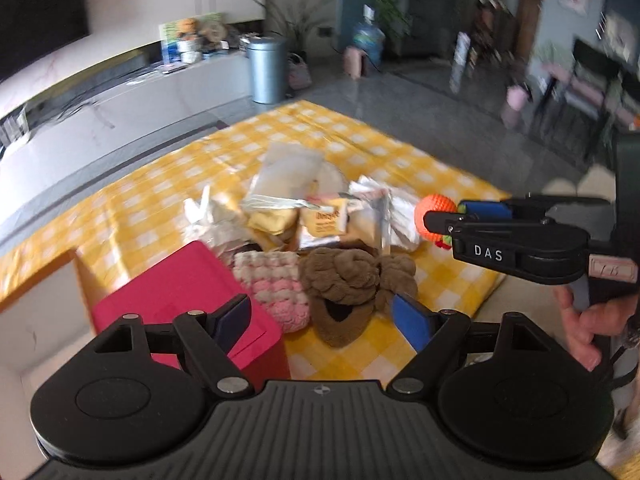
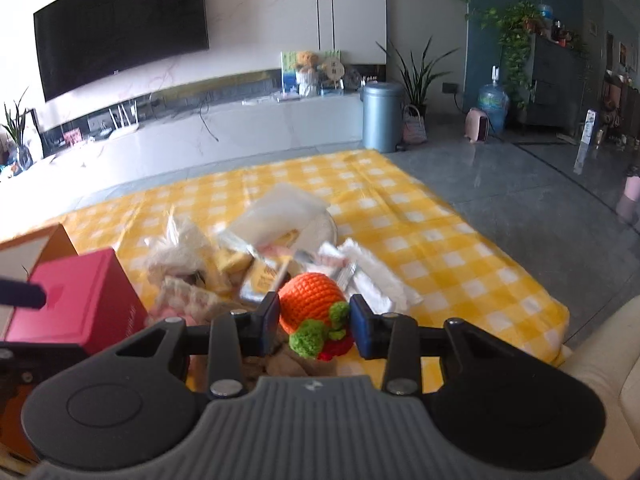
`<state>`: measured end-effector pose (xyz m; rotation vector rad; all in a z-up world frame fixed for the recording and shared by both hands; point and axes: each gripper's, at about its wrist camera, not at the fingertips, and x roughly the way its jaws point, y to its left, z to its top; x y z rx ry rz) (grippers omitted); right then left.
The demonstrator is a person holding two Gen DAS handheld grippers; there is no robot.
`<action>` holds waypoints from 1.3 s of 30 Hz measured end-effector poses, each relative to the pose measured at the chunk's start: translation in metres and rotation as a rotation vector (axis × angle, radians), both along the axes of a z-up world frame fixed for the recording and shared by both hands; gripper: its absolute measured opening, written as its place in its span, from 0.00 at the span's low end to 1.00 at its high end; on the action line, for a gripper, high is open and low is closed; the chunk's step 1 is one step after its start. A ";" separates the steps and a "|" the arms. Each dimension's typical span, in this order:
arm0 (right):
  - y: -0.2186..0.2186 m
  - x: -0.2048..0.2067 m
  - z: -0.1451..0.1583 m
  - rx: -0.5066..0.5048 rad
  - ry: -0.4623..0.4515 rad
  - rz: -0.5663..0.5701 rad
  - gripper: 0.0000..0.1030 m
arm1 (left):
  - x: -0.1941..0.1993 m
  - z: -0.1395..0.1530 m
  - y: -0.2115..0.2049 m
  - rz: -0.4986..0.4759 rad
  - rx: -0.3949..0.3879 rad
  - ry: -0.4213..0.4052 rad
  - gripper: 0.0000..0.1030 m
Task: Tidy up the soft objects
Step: 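Grasp the brown plush bear with the left tool while the right tool holds the orange fruit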
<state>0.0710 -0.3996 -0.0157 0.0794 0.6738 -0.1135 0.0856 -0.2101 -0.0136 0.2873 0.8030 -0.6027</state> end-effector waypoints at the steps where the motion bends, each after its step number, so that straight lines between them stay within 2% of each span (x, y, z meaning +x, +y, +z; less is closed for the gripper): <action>1: -0.005 0.000 -0.003 0.008 0.009 -0.010 0.37 | 0.004 -0.004 -0.008 -0.025 0.050 0.001 0.92; 5: -0.021 -0.002 -0.015 0.101 0.034 -0.003 0.36 | 0.018 -0.019 -0.035 -0.104 0.216 -0.001 0.92; 8: -0.021 0.003 -0.025 0.115 0.081 0.002 0.36 | 0.030 -0.033 -0.047 -0.166 0.311 0.024 0.92; 10: -0.026 0.012 -0.035 0.156 0.120 -0.034 0.36 | 0.041 -0.045 -0.058 -0.216 0.393 0.059 0.92; 13: -0.036 0.023 -0.051 0.213 0.199 -0.071 0.36 | 0.053 -0.056 -0.074 -0.280 0.444 0.084 0.92; 16: -0.045 0.020 -0.052 0.252 0.190 -0.090 0.36 | 0.057 -0.068 -0.092 -0.384 0.507 0.114 0.92; 19: -0.040 0.020 -0.054 0.233 0.200 -0.088 0.36 | 0.052 -0.081 -0.112 -0.481 0.614 0.042 0.92; 22: -0.037 0.022 -0.054 0.210 0.206 -0.076 0.36 | 0.046 -0.091 -0.126 -0.587 0.671 -0.022 0.92; 26: -0.043 0.021 -0.056 0.238 0.210 -0.088 0.36 | 0.046 -0.111 -0.138 -0.688 0.757 -0.075 0.92; 29: -0.043 0.022 -0.057 0.234 0.217 -0.088 0.36 | 0.053 -0.126 -0.145 -0.738 0.762 -0.099 0.92; 32: -0.039 0.023 -0.056 0.215 0.221 -0.076 0.36 | 0.064 -0.147 -0.154 -0.760 0.825 -0.053 0.92; 34: -0.040 0.022 -0.057 0.218 0.220 -0.072 0.36 | 0.073 -0.153 -0.156 -0.754 0.829 -0.022 0.98; 36: -0.042 0.022 -0.058 0.228 0.221 -0.074 0.36 | 0.083 -0.154 -0.158 -0.712 0.823 0.030 1.00; 37: -0.042 0.022 -0.058 0.230 0.222 -0.074 0.36 | 0.089 -0.153 -0.158 -0.680 0.813 0.074 0.95; 38: -0.042 0.022 -0.058 0.231 0.222 -0.073 0.36 | 0.094 -0.152 -0.157 -0.650 0.794 0.123 0.82; 39: -0.042 0.022 -0.058 0.230 0.221 -0.072 0.36 | 0.097 -0.150 -0.157 -0.630 0.778 0.158 0.77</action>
